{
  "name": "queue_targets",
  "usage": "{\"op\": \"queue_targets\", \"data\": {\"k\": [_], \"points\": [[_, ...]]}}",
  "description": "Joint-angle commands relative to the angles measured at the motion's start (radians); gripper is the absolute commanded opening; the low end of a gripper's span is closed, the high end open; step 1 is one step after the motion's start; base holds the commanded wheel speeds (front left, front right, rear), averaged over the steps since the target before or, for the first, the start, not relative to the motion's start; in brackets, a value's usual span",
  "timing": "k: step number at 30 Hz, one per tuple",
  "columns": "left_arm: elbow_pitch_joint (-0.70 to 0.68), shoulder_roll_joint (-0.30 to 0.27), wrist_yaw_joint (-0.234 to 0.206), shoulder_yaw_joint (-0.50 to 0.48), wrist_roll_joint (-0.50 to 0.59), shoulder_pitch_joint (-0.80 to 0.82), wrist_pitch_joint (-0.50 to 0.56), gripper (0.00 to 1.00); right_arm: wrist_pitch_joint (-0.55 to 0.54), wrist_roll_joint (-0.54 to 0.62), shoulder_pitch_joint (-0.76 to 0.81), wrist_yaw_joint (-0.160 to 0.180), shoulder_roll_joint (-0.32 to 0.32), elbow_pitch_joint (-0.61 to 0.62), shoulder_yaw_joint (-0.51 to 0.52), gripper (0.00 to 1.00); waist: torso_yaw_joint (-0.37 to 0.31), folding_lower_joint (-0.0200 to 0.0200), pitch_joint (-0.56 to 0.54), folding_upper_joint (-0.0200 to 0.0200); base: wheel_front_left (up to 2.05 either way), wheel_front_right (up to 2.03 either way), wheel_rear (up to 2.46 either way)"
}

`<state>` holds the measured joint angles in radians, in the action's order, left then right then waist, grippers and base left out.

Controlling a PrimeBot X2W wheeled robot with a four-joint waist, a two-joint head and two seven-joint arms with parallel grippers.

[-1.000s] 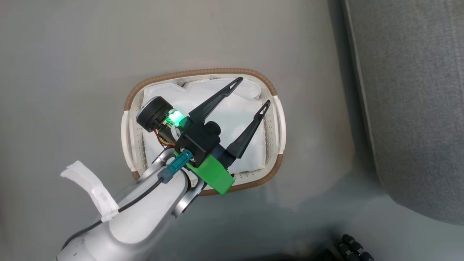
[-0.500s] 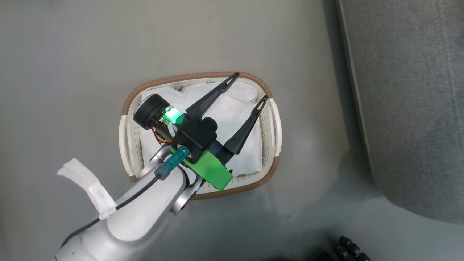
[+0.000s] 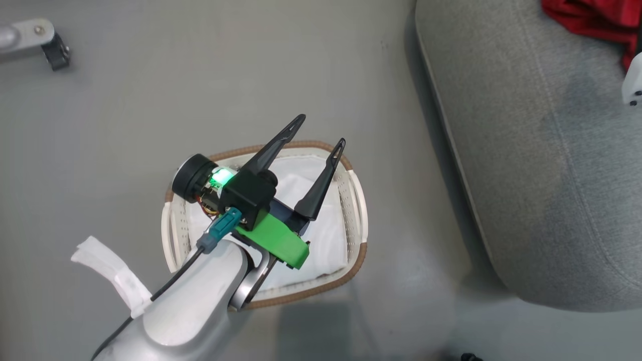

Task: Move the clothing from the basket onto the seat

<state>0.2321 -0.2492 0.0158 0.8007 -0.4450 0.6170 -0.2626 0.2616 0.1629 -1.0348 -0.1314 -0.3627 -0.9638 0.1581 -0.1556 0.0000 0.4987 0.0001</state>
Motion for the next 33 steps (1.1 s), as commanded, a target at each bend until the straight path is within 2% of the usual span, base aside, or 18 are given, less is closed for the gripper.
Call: {"op": "queue_targets", "data": {"k": [1,11,18,23,28,33], "points": [[-0.002,0.004,-0.005,-0.016,-0.01,-0.025,-0.003,1.0,0.004,-0.012,0.019,0.001,-0.003,0.008,-0.009,1.0,-0.019,0.0,-0.078,-0.0001,0.0,0.0,0.0],[0.006,0.033,0.0,-0.163,-0.019,-0.155,-0.002,1.0,0.005,-0.084,0.077,0.001,0.044,0.076,-0.088,1.0,0.034,0.0,-0.229,-0.0001,0.0,0.0,0.0],[-0.002,0.053,-0.013,-0.304,-0.001,-0.272,-0.002,1.0,0.005,-0.144,0.193,0.001,0.098,0.191,-0.112,1.0,0.099,0.0,-0.303,-0.0001,0.0,0.0,0.0],[-0.011,0.066,-0.018,-0.4,0.022,-0.352,-0.002,1.0,0.005,-0.173,0.321,0.001,0.155,0.312,-0.103,1.0,0.144,0.0,-0.337,-0.0001,0.0,0.0,0.0],[-0.016,0.083,-0.017,-0.501,0.038,-0.438,-0.002,1.0,0.005,-0.176,0.467,0.001,0.243,0.442,-0.079,1.0,0.176,0.0,-0.363,-0.0001,0.0,0.0,0.0],[-0.013,0.107,-0.002,-0.586,0.048,-0.52,-0.002,1.0,0.005,-0.195,0.607,0.001,0.299,0.534,-0.07,1.0,0.201,0.0,-0.391,-0.0001,0.0,0.0,0.0]]}}
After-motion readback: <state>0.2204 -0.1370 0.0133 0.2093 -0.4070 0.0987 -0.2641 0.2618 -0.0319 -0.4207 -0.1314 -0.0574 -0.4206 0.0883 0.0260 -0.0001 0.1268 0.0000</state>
